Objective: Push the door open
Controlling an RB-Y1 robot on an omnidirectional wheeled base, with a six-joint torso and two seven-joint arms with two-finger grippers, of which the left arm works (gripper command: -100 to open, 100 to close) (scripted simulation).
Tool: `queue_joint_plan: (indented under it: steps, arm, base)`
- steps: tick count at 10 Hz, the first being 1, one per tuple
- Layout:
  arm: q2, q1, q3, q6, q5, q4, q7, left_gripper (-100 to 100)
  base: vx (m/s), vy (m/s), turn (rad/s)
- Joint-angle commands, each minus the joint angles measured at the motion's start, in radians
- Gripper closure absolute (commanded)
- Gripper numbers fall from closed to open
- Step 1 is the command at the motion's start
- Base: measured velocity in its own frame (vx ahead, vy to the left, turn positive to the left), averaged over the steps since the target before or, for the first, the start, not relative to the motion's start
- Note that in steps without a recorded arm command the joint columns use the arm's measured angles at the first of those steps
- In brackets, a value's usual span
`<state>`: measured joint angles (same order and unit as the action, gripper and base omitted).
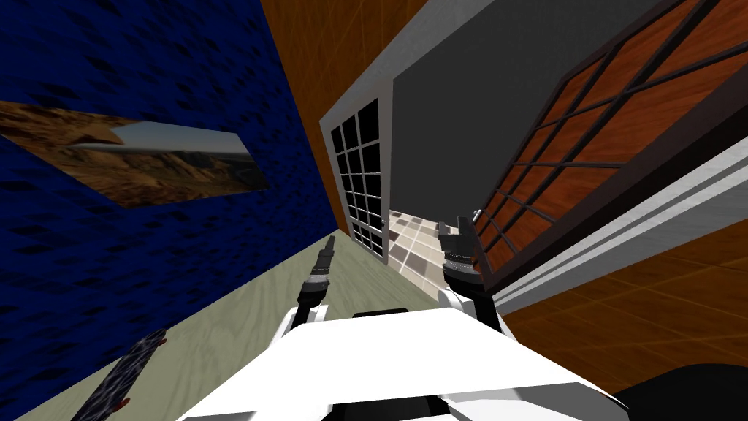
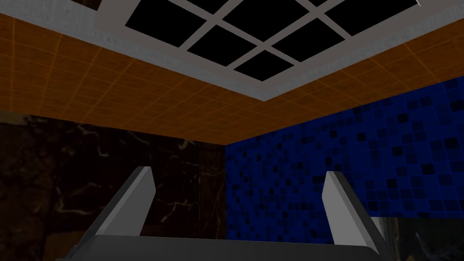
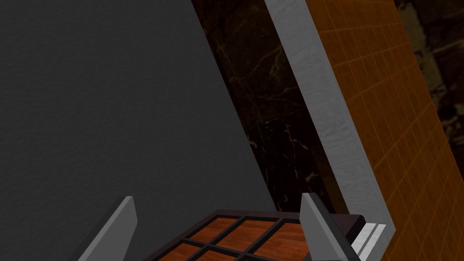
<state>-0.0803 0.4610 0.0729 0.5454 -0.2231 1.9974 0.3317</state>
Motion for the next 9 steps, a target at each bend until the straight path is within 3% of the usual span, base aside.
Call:
queue_joint_plan:
  steps: [1,9]
  arm:
    - [-0.003,-0.001,0.007,0.01,-0.019,-0.03,0.032,-100]
    - [-0.002,-0.02,0.044,0.085,-0.122,-0.215,0.202,-100]
  base:
    - [0.106,0.007,-0.018]
    - [0.103,0.002,-0.017]
